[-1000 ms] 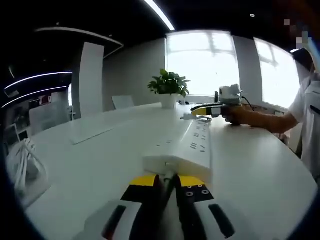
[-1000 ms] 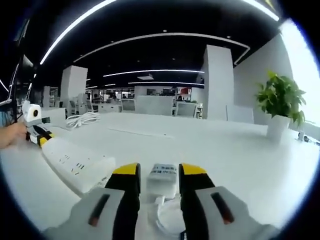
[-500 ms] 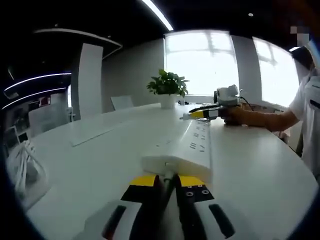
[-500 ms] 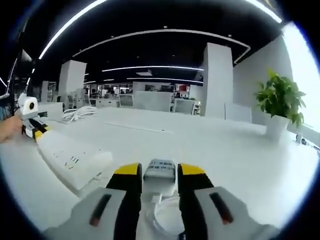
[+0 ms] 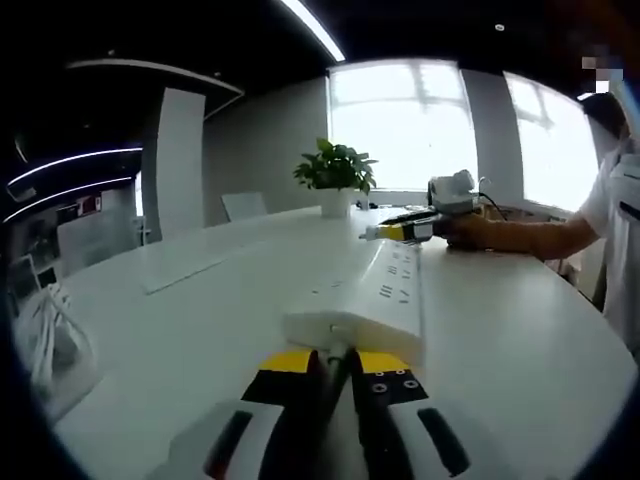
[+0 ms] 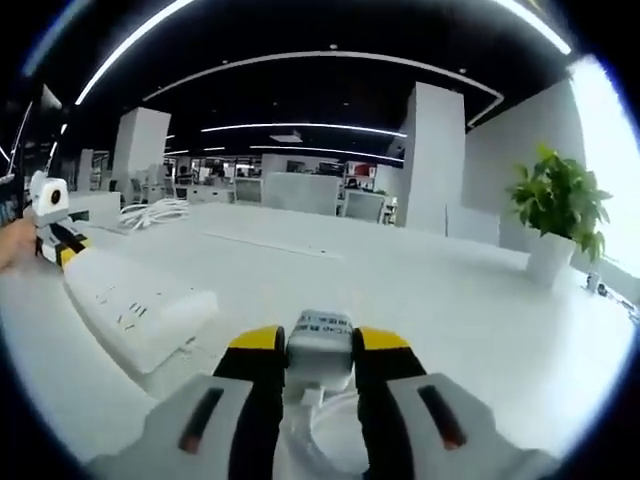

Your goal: Straighten the power strip on the desk, plug the charger into it

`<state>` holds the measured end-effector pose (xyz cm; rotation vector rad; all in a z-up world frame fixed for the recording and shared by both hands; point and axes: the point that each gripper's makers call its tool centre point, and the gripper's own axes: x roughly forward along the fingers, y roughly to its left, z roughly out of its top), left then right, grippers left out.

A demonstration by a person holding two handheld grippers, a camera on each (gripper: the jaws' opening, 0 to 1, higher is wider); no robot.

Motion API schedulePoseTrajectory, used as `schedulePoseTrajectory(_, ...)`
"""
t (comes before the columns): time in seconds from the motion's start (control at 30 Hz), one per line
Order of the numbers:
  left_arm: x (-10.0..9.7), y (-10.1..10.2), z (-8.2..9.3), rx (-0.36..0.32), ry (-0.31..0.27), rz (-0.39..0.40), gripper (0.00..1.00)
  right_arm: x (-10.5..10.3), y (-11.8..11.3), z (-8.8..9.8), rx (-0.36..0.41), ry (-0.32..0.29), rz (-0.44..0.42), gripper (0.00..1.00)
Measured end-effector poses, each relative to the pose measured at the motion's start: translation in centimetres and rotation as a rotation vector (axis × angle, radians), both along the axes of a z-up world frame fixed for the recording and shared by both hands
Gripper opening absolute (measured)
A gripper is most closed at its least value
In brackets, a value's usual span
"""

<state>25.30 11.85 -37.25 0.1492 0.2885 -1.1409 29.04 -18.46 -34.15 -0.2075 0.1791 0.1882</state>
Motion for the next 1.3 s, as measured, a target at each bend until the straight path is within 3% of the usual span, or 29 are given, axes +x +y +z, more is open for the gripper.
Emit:
schedulePoseTrajectory(0.37, 0.0, -0.1, 0.0, -0.002, 0.002, 0.002, 0.17, 0.8, 0.0, -0.3, -0.017, 0.011, 0.021, 0.27)
schedulePoseTrajectory(0.57, 0.1, 0.0, 0.0, -0.002, 0.002, 0.002, 0.17, 0.7, 0.3, -0.4, 0.009, 0.02, 0.057, 0.27)
schedulePoseTrajectory(0.9, 0.0, 0.0, 0.0, -0.007, 0.004, 0.001, 0.17, 0.1, 0.7, -0.7, 0.028, 0.03, 0.077, 0.26)
schedulePoseTrajectory(0.97, 0.0, -0.1, 0.0, -0.007, 0.004, 0.001, 0.17, -0.3, 1.0, -0.7, 0.007, 0.031, 0.1, 0.26)
schedulePoseTrajectory(1.3, 0.0, -0.1, 0.0, -0.011, 0.005, 0.001, 0.17, -1.9, 2.5, -0.8, 0.042, 0.048, 0.192, 0.26)
